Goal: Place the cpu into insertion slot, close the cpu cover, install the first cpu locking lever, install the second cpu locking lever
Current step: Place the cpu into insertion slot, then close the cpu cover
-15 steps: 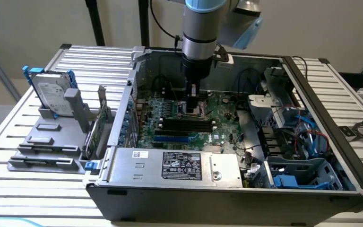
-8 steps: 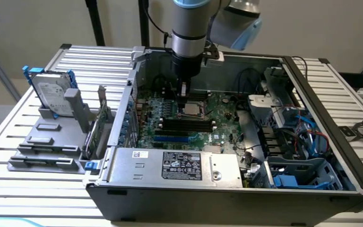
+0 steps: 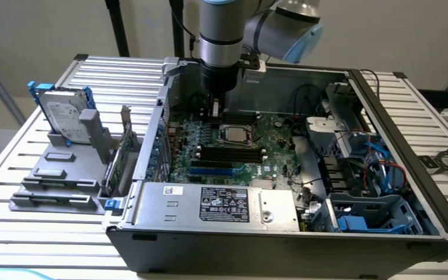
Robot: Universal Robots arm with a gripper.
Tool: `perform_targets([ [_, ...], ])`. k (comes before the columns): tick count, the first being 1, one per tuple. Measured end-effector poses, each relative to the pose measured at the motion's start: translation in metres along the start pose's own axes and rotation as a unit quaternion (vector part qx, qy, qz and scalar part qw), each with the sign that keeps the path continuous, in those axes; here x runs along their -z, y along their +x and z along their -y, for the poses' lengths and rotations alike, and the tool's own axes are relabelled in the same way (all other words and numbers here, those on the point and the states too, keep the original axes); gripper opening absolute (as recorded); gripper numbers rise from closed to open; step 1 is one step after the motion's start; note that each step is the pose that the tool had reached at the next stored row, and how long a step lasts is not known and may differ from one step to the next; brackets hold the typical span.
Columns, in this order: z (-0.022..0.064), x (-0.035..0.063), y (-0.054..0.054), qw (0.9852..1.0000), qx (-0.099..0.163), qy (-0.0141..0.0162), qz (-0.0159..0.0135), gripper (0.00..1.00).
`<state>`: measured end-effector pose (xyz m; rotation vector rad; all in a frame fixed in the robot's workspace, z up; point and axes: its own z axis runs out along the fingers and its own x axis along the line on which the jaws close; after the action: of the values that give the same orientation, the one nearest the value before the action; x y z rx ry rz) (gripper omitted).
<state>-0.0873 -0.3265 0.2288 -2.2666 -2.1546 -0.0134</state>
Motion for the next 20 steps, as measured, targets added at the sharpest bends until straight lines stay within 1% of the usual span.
perform_targets([
  [15,-0.0008,0.0,0.0,1.0,0.0,0.0001,0.0,0.11],
  [16,-0.0032,0.0002,0.0,1.0,0.0,0.0007,-0.0001,0.11],
  [17,-0.0071,0.0012,0.0,1.0,0.0,0.0019,0.0,0.11],
  [20,-0.0209,0.0074,0.0,1.0,0.0,0.0062,0.0002,0.11],
])
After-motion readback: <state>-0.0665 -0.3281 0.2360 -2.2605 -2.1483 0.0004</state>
